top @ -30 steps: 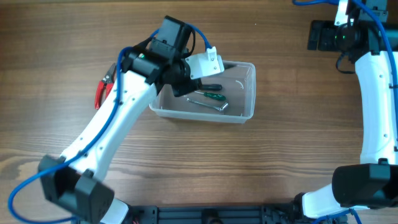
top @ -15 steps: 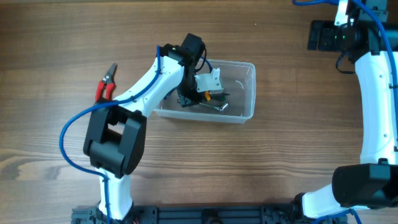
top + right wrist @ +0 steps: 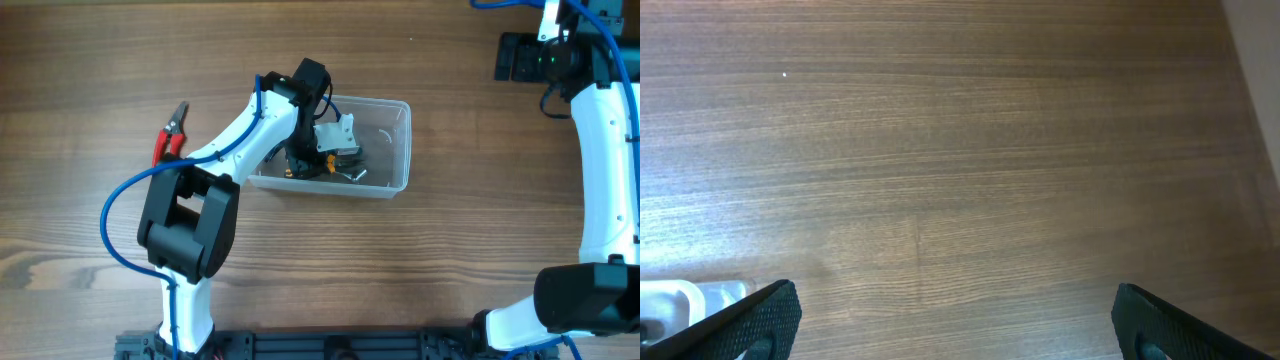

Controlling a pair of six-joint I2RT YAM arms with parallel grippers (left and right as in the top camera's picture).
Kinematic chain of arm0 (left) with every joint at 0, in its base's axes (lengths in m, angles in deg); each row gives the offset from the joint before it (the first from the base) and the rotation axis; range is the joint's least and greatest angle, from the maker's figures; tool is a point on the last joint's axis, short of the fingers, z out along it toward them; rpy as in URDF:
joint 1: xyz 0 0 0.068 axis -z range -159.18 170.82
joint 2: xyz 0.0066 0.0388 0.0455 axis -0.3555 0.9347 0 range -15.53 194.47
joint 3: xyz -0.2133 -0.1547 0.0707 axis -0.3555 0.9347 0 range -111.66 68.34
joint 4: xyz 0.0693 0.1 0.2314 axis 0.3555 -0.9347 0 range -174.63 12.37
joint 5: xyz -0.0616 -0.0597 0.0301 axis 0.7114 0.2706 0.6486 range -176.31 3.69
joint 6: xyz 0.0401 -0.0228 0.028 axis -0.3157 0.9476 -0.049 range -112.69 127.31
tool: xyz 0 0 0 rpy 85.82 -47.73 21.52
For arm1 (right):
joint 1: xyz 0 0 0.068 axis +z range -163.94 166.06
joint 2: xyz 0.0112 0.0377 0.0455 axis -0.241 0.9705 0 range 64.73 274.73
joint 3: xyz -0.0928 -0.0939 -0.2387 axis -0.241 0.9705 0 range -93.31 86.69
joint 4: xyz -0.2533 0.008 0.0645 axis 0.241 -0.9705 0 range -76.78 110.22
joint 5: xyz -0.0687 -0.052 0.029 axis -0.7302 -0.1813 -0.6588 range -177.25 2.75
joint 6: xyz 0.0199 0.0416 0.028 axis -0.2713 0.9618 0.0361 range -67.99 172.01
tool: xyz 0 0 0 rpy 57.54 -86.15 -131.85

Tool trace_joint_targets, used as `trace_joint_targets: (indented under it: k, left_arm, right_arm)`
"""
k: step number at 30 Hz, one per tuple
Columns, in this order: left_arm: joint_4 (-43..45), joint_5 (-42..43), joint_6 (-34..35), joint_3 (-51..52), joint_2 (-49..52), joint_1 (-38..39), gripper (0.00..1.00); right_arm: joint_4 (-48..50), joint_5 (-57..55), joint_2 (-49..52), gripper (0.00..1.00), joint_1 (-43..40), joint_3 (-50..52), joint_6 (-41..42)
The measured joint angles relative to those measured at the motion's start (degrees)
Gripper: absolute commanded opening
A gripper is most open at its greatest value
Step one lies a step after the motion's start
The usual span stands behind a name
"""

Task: Pack container
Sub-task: 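Lower the pliers into the container and open the left gripper, then move the left gripper to the red-handled snips and close on them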

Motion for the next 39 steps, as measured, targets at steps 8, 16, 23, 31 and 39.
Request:
trace_joint_targets:
  k: [8,16,23,31,39]
  left_arm:
    - [-0.1,-0.7,4.9,-6.3,-6.5,-0.2,0.35]
    - [-2.2,-14.4,19.3,-14.8,-19.2,-10.6,0.33]
    - [-8.2,-15.8,32.7,-14.0,-17.1,-31.1,0.38]
    - [-5.8,-9.8,35.0,-4.4,-15.4,-39.9,0.36]
    - [2.9,-7.7,35.2,12.2,-14.8,-39.0,0.31]
  right_arm:
    - [0.0,0.0,0.0,1.0,0.0,0.0,0.0]
    - [0.0,0.0,0.0,1.0,0.0,0.0,0.0]
    - [0.0,0.0,0.0,1.0,0.0,0.0,0.0]
    - [0.0,0.0,0.0,1.0,0.0,0.0,0.0]
    - [0.0,0.0,0.0,1.0,0.0,0.0,0.0]
